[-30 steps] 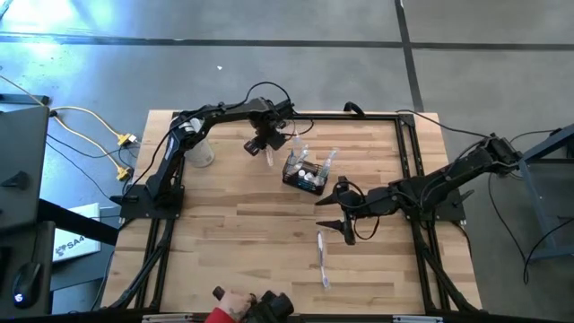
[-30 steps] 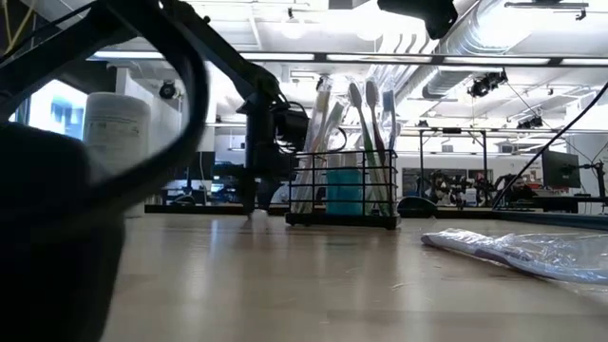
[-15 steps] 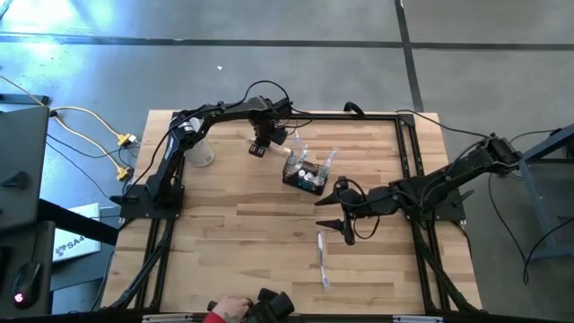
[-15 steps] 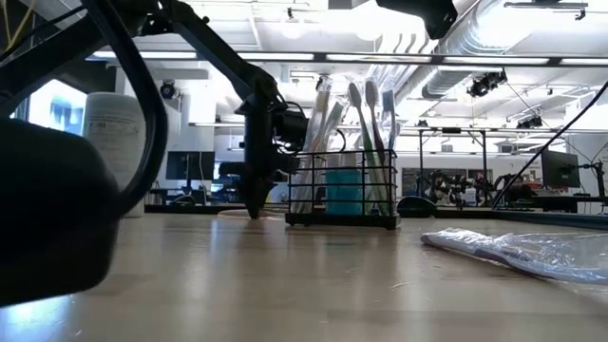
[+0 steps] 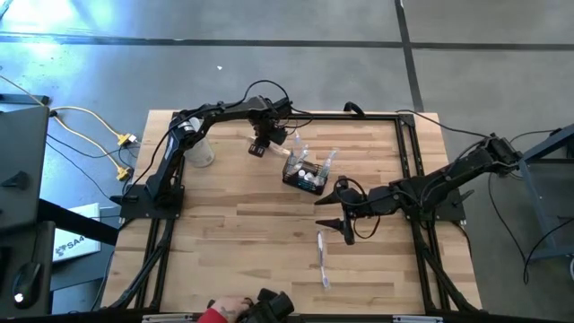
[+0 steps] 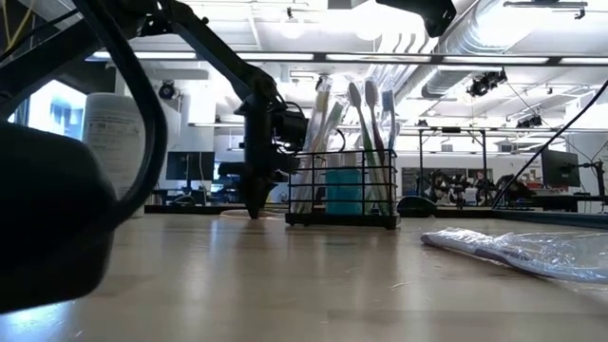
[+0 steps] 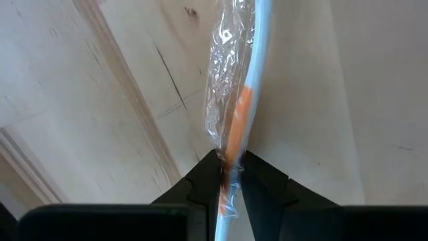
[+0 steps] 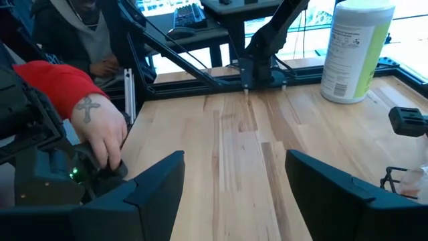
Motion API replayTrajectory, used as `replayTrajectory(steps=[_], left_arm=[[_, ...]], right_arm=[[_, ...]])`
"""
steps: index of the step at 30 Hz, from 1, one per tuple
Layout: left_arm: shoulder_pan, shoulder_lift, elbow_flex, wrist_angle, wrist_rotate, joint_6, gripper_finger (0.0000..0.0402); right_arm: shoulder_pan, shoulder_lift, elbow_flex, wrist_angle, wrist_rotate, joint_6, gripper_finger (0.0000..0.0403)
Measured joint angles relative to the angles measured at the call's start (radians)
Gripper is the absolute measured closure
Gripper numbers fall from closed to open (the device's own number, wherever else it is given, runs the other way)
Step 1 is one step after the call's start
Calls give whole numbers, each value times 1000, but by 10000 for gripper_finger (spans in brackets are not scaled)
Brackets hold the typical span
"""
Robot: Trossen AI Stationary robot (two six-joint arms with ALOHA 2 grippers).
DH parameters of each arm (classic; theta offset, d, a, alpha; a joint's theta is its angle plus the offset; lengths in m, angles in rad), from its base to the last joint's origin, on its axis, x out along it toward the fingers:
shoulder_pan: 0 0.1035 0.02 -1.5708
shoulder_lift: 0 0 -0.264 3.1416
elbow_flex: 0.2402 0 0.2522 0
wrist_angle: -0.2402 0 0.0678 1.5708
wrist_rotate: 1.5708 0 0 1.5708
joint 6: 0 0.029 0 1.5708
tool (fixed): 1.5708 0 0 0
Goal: Pick & Place toothbrushing station
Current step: Put the orange toothbrush into the mesh organizer
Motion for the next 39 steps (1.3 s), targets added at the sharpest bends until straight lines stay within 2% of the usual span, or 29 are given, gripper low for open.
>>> replayTrajectory(steps=[11, 16, 22, 27, 39], left_arm=[[6, 0, -2, 17, 29, -22, 344], [5, 0, 0, 12, 8, -44, 387], [-4, 0, 5, -9, -32, -108, 388], [-12, 4, 64, -108, -58, -162, 388], [-35, -178, 98, -305, -111, -255, 389]], right_arm=[[0, 0, 0, 3, -2, 0, 150], [0, 0, 0, 3, -2, 0, 150], [0, 0, 0, 3, -3, 0, 150], [0, 0, 0, 3, -3, -7, 150], [0, 0, 0, -2, -3, -39, 150]])
